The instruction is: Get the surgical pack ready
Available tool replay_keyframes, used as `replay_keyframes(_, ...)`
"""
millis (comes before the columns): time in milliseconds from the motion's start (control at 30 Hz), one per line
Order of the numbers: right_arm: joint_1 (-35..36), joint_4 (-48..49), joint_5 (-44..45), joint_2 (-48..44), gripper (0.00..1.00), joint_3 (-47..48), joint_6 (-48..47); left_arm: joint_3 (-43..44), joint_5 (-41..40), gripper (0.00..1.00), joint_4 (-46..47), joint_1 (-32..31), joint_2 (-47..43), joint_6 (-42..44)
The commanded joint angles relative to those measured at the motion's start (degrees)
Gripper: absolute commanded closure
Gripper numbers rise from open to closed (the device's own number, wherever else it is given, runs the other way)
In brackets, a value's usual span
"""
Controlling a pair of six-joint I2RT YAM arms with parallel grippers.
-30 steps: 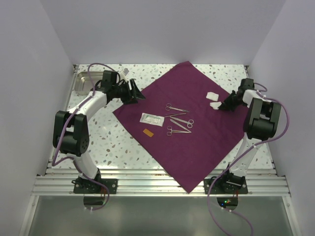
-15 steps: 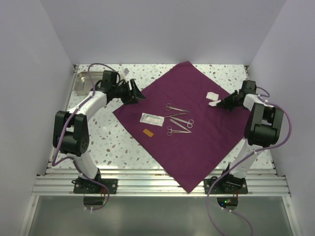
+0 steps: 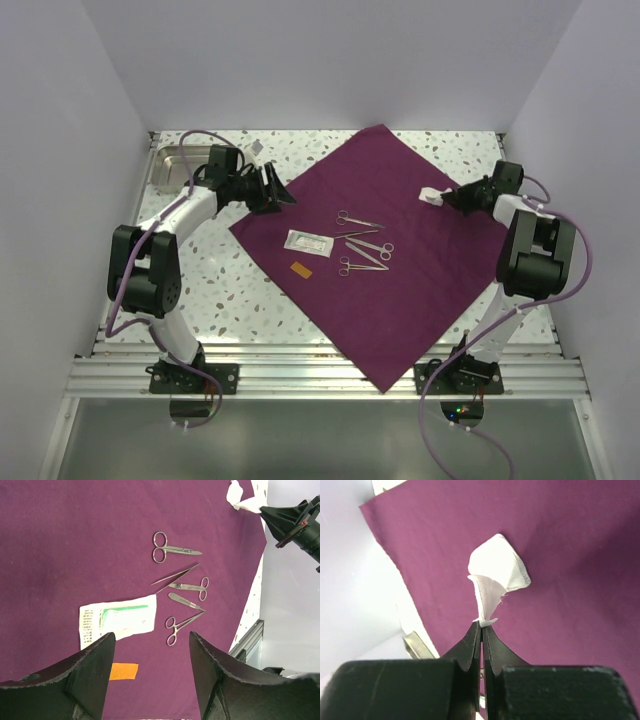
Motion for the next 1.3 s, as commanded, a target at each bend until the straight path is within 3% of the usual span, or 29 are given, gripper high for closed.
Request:
replay_keyframes(0, 0.0, 3.2, -1.3, -1.6, 1.00, 2.2, 2.9, -0.1, 1.5, 0.36, 2.5, -0.1, -0.1, -0.3)
replay_keyframes(633, 3.4, 11.8, -1.2, 7.3, 1.00, 7.9, 4.6, 0.3, 1.4, 0.36, 2.3, -0.1, 0.9, -0.5)
replay_keyframes(1267, 3.4, 5.9, 2.7, 8.2, 1.00, 3.4, -3.5, -0.1, 2.0, 0.36, 2.3, -0.1, 1.0, -0.3)
